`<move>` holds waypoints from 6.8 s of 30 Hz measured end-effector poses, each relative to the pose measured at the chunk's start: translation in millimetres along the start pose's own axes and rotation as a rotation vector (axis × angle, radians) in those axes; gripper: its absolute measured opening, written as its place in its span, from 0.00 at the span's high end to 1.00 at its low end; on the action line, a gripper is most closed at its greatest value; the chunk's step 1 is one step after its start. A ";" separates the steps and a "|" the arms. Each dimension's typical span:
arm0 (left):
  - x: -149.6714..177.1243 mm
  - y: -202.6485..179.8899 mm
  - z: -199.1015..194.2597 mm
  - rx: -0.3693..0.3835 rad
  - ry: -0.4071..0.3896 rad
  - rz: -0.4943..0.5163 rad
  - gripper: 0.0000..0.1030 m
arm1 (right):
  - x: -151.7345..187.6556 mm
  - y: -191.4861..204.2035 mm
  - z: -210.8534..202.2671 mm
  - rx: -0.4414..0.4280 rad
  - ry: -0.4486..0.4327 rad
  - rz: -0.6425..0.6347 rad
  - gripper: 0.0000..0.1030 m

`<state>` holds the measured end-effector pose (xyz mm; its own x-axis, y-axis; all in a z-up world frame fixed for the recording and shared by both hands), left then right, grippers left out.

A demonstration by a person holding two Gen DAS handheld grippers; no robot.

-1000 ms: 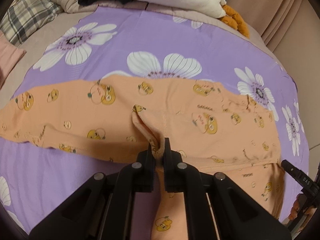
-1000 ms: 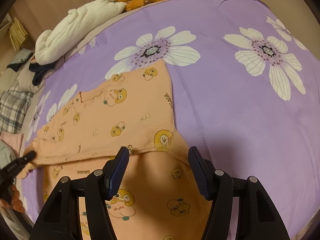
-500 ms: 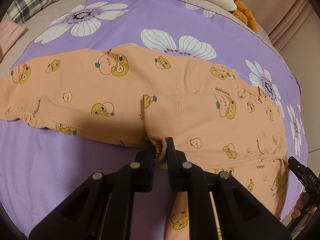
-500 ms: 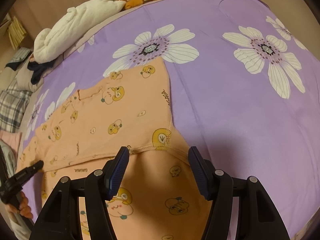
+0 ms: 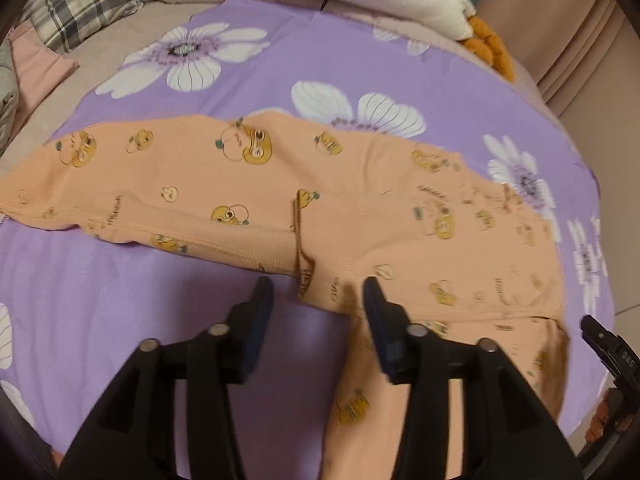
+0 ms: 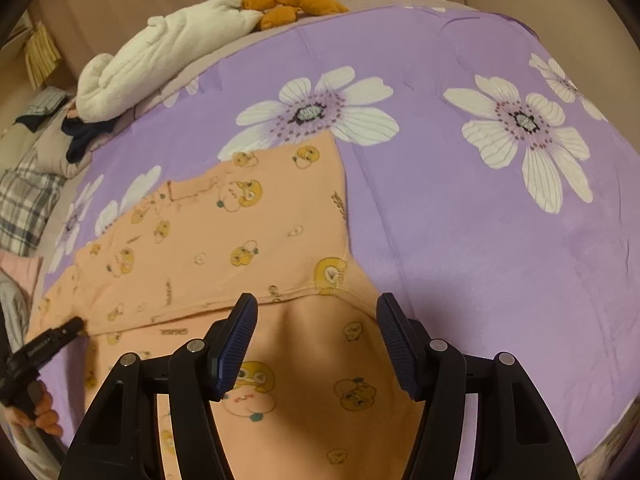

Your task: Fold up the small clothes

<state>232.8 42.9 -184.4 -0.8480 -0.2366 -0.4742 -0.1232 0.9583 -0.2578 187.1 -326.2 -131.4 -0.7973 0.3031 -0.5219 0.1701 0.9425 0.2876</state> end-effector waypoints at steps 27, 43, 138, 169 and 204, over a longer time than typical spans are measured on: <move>6.7 137.2 -79.7 -0.084 -0.225 -0.388 0.04 | -12.1 57.4 -85.2 -0.125 -0.205 -0.094 0.08; -15.1 246.3 -59.2 -0.085 -0.285 -0.630 0.37 | 4.4 77.5 -78.1 -0.082 -0.188 -0.085 0.08; -6.2 -48.4 18.9 0.157 -0.053 0.040 0.71 | 9.9 50.4 -68.3 -0.105 -0.166 -0.030 0.08; -25.4 38.3 -96.4 0.106 -0.219 -0.142 0.34 | -1.0 165.7 -32.3 -0.329 -0.042 -0.174 0.08; 17.2 110.9 -77.1 0.039 -0.141 -0.312 0.34 | 14.1 261.8 56.3 -0.281 0.162 -0.453 0.91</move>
<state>164.8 157.4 -156.2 -0.6923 -0.5402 -0.4784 -0.3433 0.8298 -0.4400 253.0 -67.3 -108.7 -0.8373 -0.1703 -0.5196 -0.3538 0.8932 0.2774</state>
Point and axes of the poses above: each gripper's, at about its wrist camera, not at the fingertips, and z roughly the way its jaws point, y to its left, x to its underside, the point moved 10 cm from there along z, roughly the way its jaws point
